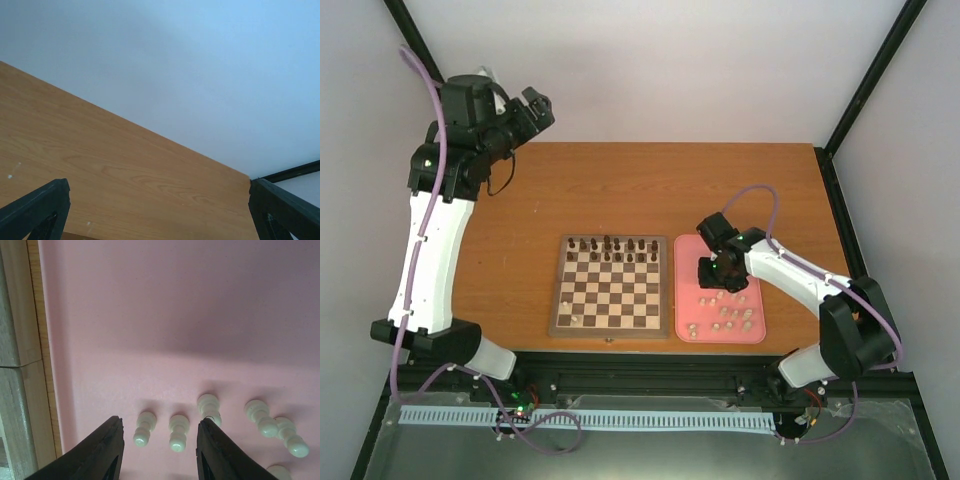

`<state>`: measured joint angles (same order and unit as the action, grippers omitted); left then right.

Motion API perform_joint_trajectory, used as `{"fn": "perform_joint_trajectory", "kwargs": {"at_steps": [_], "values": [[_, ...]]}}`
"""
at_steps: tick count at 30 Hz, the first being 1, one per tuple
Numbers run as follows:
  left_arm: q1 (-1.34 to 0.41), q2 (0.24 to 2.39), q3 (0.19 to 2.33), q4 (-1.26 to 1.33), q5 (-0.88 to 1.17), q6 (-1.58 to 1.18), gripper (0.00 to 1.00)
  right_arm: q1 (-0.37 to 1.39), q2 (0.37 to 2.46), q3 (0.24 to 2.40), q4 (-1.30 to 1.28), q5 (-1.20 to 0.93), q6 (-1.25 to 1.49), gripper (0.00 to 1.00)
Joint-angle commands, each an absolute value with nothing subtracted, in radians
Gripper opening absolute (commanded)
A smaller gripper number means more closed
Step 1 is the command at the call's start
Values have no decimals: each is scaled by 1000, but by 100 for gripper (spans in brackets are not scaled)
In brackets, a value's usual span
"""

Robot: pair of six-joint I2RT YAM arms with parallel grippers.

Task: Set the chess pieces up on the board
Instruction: Pick up the chess piece from the storage box.

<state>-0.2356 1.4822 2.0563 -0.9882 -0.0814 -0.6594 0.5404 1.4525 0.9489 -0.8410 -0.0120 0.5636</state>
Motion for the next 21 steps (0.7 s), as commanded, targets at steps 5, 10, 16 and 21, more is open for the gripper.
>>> {"fn": "perform_joint_trajectory", "kwargs": {"at_steps": [5, 10, 16, 21], "values": [[-228, 1462, 2000, -902, -34, -805, 100, 534, 1442, 942, -844, 4, 505, 42], [-229, 1443, 1935, -865, -24, -818, 100, 535, 1456, 942, -838, -4, 498, 42], [-229, 1445, 1928, -847, 21, -825, 100, 535, 1436, 937, -839, 9, 502, 42], [-229, 1435, 1899, -833, 89, -807, 100, 535, 1434, 935, -862, 11, 521, 42]]}}
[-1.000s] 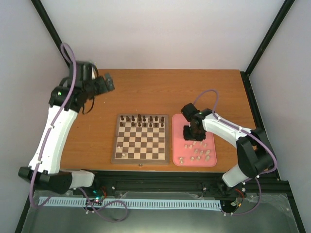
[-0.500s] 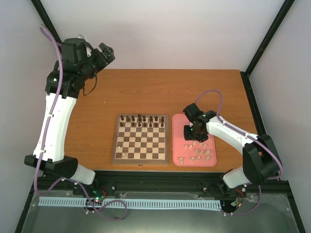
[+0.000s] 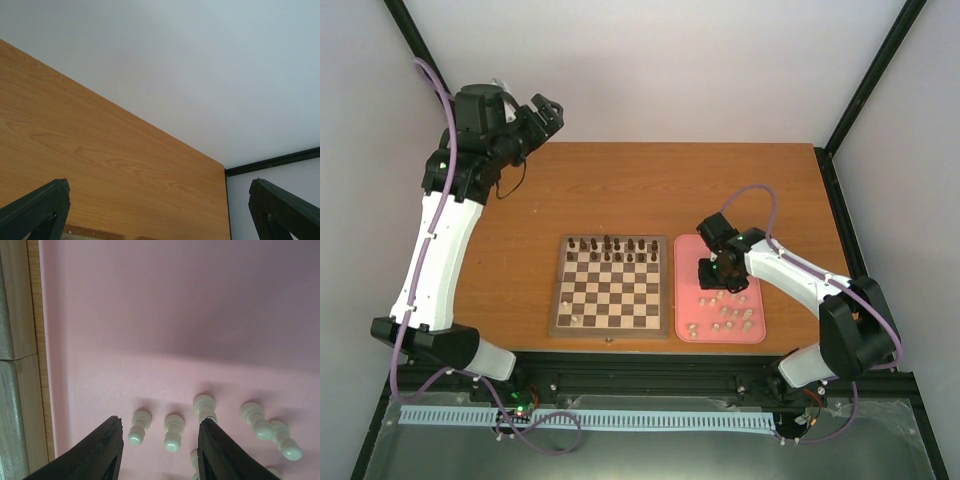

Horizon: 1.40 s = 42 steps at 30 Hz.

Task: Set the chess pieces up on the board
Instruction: Pick up the chess piece from the storage box.

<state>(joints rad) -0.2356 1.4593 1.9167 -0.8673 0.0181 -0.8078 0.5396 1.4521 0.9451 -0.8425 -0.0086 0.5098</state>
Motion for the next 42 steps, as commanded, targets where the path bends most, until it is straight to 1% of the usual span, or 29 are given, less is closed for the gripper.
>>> {"fn": "perform_joint_trajectory", "kwargs": {"at_steps": [1, 6, 14, 23, 31, 35, 42], "values": [[-229, 1428, 1888, -829, 100, -794, 100, 535, 1428, 934, -865, 13, 526, 42], [-228, 1376, 1802, -813, 134, -732, 100, 535, 1430, 925, -887, 18, 530, 43], [-229, 1360, 1712, -874, 188, -685, 100, 535, 1471, 906, -900, 25, 549, 42], [-229, 1366, 1703, -892, 217, -664, 100, 533, 1491, 899, -900, 85, 563, 40], [-229, 1370, 1682, -891, 226, -660, 100, 518, 1537, 891, -861, 75, 558, 39], [-228, 1375, 1679, -892, 226, -654, 100, 503, 1551, 897, -842, 62, 549, 37], [-229, 1388, 1677, -892, 226, -652, 100, 493, 1573, 907, -844, 55, 535, 25]]}}
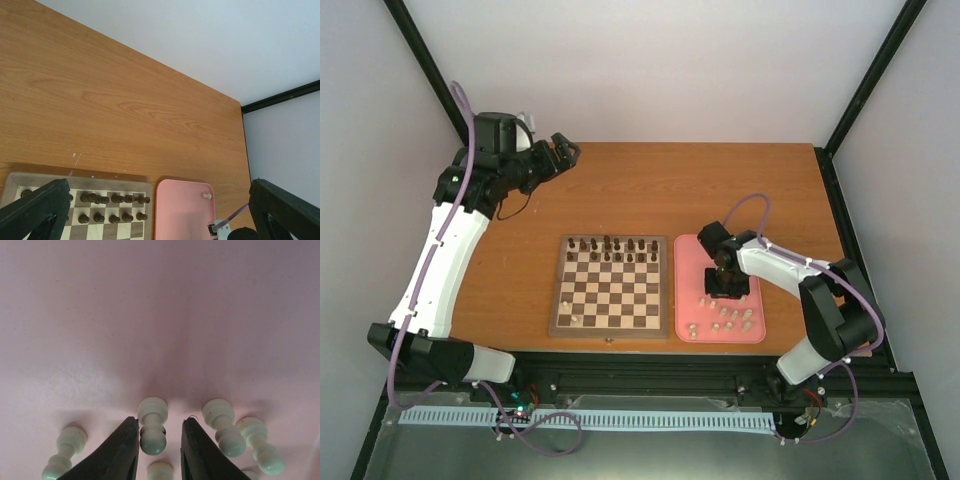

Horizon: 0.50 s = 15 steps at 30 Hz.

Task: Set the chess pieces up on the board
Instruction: Pick up the chess piece from the storage box.

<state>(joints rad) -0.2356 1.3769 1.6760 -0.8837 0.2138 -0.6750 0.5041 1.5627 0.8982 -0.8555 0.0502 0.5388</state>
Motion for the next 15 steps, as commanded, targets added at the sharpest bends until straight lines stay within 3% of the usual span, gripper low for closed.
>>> {"fn": "perform_joint_trajectory", "kwargs": {"at_steps": [1, 8, 15], "values": [[-229, 1389, 1677, -892, 226, -652, 100, 492, 1572, 905, -844, 52, 533, 22], [-229, 1394, 1675, -898, 232, -653, 100, 492, 1553, 917, -855, 63, 524, 3], [-229, 1367, 1646, -922, 222, -634, 100, 508, 1505, 1047, -937, 124, 473, 3]]}}
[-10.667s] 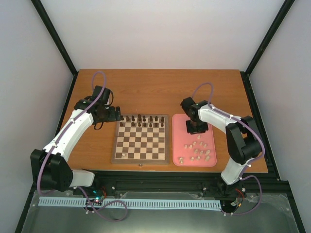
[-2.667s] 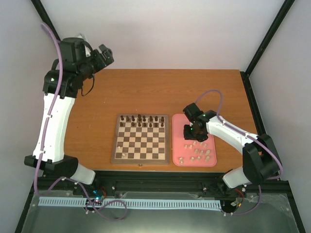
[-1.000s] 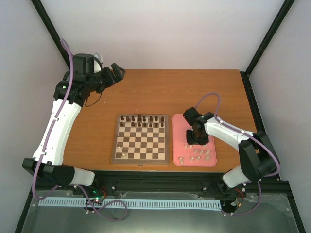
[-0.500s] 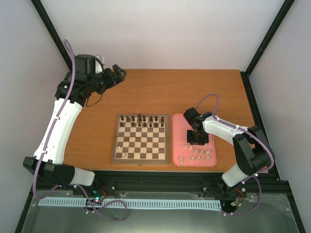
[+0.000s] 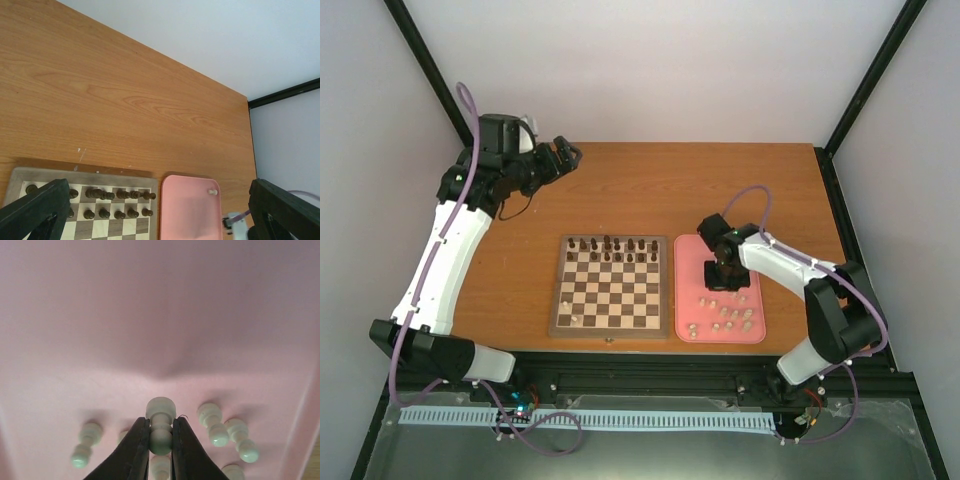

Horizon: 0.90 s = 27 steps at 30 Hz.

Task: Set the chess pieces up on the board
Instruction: Pick up the chess piece from the storage box, then place the chess piece on the chessboard.

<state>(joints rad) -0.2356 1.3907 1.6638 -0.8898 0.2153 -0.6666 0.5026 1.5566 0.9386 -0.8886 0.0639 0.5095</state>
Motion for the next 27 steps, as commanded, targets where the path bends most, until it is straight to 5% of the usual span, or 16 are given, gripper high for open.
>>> {"fn": "perform_joint_trajectory", "kwargs": {"at_steps": [1, 15, 27], "values": [[-228, 1356, 1629, -927, 220, -630, 100, 521, 1504, 1084, -959, 132, 468, 3], [-229, 1216, 1554, -976, 156, -613, 100, 936, 1776, 1516, -1052, 68, 495, 3], [-229, 1150, 1543, -998, 145, -617, 100, 1073, 2090, 1869, -1079, -33, 401, 3]]}}
